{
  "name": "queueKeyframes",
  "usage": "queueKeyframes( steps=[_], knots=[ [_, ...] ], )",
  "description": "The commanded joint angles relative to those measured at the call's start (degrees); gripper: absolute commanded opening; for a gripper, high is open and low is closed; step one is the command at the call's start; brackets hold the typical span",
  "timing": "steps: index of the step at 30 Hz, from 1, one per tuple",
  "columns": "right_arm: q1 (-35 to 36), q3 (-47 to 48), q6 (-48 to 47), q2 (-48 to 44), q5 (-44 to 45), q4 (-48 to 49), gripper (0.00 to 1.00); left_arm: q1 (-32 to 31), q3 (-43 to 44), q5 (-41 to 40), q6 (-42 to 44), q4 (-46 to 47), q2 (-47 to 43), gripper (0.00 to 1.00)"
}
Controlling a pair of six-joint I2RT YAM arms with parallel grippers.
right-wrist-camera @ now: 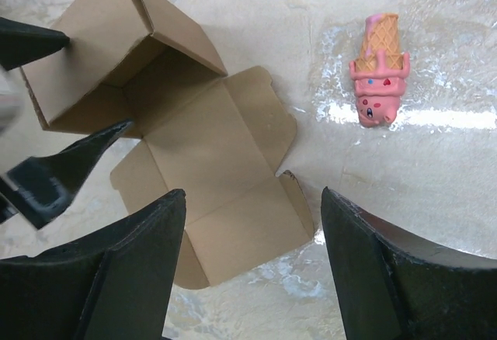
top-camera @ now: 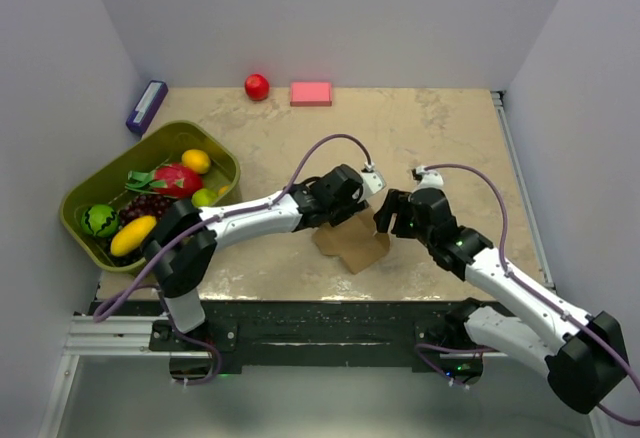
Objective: Fold the paper box
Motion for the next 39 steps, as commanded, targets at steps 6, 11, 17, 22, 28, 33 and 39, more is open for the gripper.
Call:
queueKeyframes(
  steps=[6, 11, 17, 22, 28, 33, 39],
  knots=[
    [-0.16, -1.15, 0.3, -2.12, 0.97, 1.6, 0.74, -0.47, 1.32, -14.84, 3.5, 5.08, 2.78, 0.59],
    [-0.16, -1.24, 0.39, -2.65, 1.06, 1.78, 0.74, -0.47, 1.31, -17.65, 4.56, 7.11, 3.67, 0.47],
    [-0.08, -0.27, 0.3, -3.61, 1.15, 0.29, 0.74, 0.67, 2.98, -18.11, 3.86, 6.58, 4.28, 0.36],
    [-0.16, 2.01, -1.01, -4.23, 0.71, -2.87, 0.74, 4.36, 5.09, -13.71, 0.26, 3.77, 5.25, 0.26],
    [-0.16, 5.53, -1.19, -4.14, -1.22, -6.65, 0.74, 8.58, 5.09, -7.74, -2.9, 3.42, 6.48, 0.09],
    [-0.17, 8.86, -0.4, -4.32, -2.98, -8.59, 0.74, 11.74, 5.53, -2.99, -5.02, 2.54, 6.92, 0.01],
    [-0.16, 12.73, 2.14, -1.6, -3.77, -10.44, 0.73, 13.33, 6.32, 0.0, -6.6, 1.04, 7.27, 0.01]
  ],
)
